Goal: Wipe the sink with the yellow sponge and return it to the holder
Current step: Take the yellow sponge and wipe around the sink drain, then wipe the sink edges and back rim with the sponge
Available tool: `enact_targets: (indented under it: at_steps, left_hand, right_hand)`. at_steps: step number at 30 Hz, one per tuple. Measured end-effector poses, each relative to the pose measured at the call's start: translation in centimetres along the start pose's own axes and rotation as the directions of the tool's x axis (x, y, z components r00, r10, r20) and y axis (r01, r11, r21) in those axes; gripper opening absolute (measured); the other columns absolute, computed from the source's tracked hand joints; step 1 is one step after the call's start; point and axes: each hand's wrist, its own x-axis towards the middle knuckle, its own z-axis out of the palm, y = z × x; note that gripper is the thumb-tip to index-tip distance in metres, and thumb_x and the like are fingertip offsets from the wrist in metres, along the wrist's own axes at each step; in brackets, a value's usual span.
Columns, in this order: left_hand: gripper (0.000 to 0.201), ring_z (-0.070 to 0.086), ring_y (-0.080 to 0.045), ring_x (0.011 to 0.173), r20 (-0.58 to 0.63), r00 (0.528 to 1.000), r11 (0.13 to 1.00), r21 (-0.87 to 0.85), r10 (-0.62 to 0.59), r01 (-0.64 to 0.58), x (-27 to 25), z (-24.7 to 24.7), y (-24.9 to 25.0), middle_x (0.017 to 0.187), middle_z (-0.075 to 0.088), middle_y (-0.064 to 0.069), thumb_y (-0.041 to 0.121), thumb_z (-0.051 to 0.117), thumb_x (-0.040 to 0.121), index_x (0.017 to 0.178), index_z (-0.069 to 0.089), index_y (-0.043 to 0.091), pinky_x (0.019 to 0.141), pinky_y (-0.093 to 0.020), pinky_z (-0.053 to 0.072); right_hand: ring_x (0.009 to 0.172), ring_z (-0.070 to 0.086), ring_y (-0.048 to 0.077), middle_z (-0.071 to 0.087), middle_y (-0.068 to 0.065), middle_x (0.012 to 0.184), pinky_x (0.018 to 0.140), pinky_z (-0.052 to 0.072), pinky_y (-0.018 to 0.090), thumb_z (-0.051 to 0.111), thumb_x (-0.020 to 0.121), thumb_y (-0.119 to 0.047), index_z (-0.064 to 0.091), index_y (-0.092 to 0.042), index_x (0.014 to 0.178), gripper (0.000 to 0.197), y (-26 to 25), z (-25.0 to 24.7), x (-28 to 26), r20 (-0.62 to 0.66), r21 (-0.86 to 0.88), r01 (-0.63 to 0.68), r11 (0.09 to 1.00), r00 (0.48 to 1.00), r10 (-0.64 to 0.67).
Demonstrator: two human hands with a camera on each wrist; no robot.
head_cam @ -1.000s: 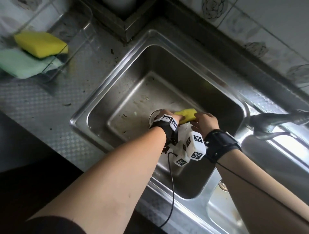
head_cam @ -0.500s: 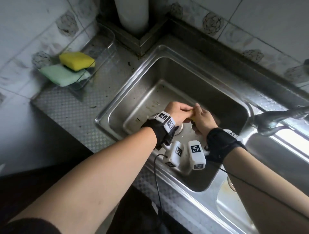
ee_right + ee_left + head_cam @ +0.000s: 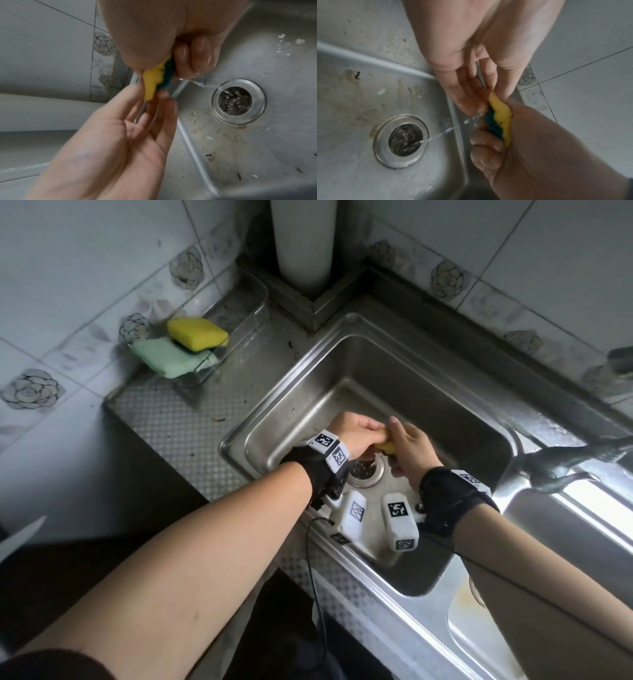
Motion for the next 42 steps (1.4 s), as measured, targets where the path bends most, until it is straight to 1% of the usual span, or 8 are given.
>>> enact_targets:
  at_steps: [6, 10, 17, 21, 25, 30, 34, 42]
  left_hand:
    - [0.033, 0.066, -0.020, 0.079, -0.154, 0.987, 0.988, -0.140, 0.042, -0.064, -0.9, -4.1, 1.7, 0.085, 0.067, -0.004, -0.002, 0.074, 0.075, 0.106, 0.071, 0.008, 0.079, -0.034, 0.061]
    - [0.039, 0.066, -0.019, 0.079, -0.211, 0.974, 0.987, -0.115, 0.085, -0.111, -1.8, -7.4, 1.4, 0.099, 0.066, -0.007, 0.010, 0.078, 0.071, 0.107, 0.070, 0.023, 0.073, -0.032, 0.060]
    - [0.037, 0.062, -0.016, 0.105, -0.388, 0.869, 0.927, 0.332, 0.306, -0.178, -5.8, -16.2, 0.2, 0.116, 0.067, -0.004, 0.007, 0.069, 0.078, 0.113, 0.068, 0.017, 0.091, -0.022, 0.047]
    - [0.043, 0.036, -0.031, 0.138, -0.483, 0.794, 0.784, 0.621, 0.369, 0.014, -5.5, -21.0, -2.5, 0.150, 0.039, -0.014, 0.012, 0.062, 0.086, 0.128, 0.060, 0.019, 0.114, -0.034, 0.031]
    - [0.043, 0.036, -0.033, 0.136, -0.297, 0.863, 0.587, 0.809, 0.410, -0.001, -4.8, -22.9, -5.8, 0.155, 0.033, -0.007, 0.025, 0.064, 0.087, 0.129, 0.059, 0.018, 0.113, -0.039, 0.035]
    - [0.017, 0.051, -0.031, 0.112, -0.163, 0.809, 0.367, 0.928, 0.565, -0.070, -4.9, -22.6, -5.8, 0.127, 0.058, -0.003, 0.026, 0.069, 0.077, 0.085, 0.075, 0.012, 0.086, -0.044, 0.051]
    - [0.024, 0.058, -0.033, 0.094, 0.001, 0.831, 0.303, 0.931, 0.556, -0.204, -6.9, -20.9, -8.0, 0.098, 0.068, -0.006, 0.003, 0.066, 0.076, 0.097, 0.074, 0.012, 0.072, -0.040, 0.056]
    - [0.041, 0.054, -0.022, 0.102, 0.201, 0.938, 0.246, 0.930, 0.282, -0.273, -10.1, -13.1, -8.0, 0.104, 0.065, 0.003, 0.003, 0.058, 0.082, 0.111, 0.070, 0.028, 0.081, -0.031, 0.050]
  right_hand:
    - [0.081, 0.064, 0.027, 0.064, 0.016, 0.106, 0.057, 0.054, 0.033, 0.066, 0.083, -0.016, 0.060, -0.016, 0.112, 0.030, -3.4, 0.0, 0.6, 0.007, 0.248, -0.014, 0.969, 1.000, 0.013]
    - [0.072, 0.063, 0.023, 0.062, 0.017, 0.100, 0.050, 0.054, 0.028, 0.070, 0.081, -0.009, 0.058, -0.011, 0.097, 0.020, -5.7, 2.6, 0.3, 0.031, 0.210, 0.096, 0.973, 0.994, -0.104]
    - [0.082, 0.063, 0.028, 0.063, 0.017, 0.101, 0.066, 0.057, 0.036, 0.066, 0.082, -0.005, 0.057, -0.011, 0.098, 0.020, -7.7, 10.9, -1.0, 0.332, 0.238, 0.021, 0.971, 0.938, -0.102]
    - [0.093, 0.064, 0.024, 0.068, 0.012, 0.105, 0.081, 0.052, 0.038, 0.067, 0.081, -0.006, 0.066, -0.013, 0.106, 0.026, -8.4, 15.5, -1.8, 0.489, 0.176, -0.006, 0.984, 0.868, -0.082]
    - [0.091, 0.060, 0.020, 0.068, 0.004, 0.095, 0.080, 0.048, 0.038, 0.066, 0.080, -0.002, 0.067, -0.015, 0.105, 0.027, -7.4, 17.3, -1.9, 0.439, 0.194, -0.018, 0.981, 0.896, -0.070]
    - [0.088, 0.061, 0.023, 0.066, 0.005, 0.091, 0.079, 0.051, 0.041, 0.064, 0.084, -0.008, 0.066, -0.017, 0.099, 0.018, -5.1, 14.9, -1.9, 0.398, 0.158, -0.041, 0.987, 0.917, -0.026]
    - [0.091, 0.064, 0.024, 0.067, 0.007, 0.099, 0.086, 0.053, 0.045, 0.061, 0.086, -0.011, 0.065, -0.016, 0.099, 0.014, -3.1, 12.0, -2.5, 0.341, 0.153, -0.036, 0.988, 0.940, -0.018]
    - [0.079, 0.065, 0.022, 0.066, 0.008, 0.092, 0.066, 0.050, 0.031, 0.062, 0.084, -0.009, 0.065, -0.020, 0.087, 0.012, 2.5, 3.8, -6.2, 0.203, 0.217, -0.065, 0.974, 0.979, 0.020]
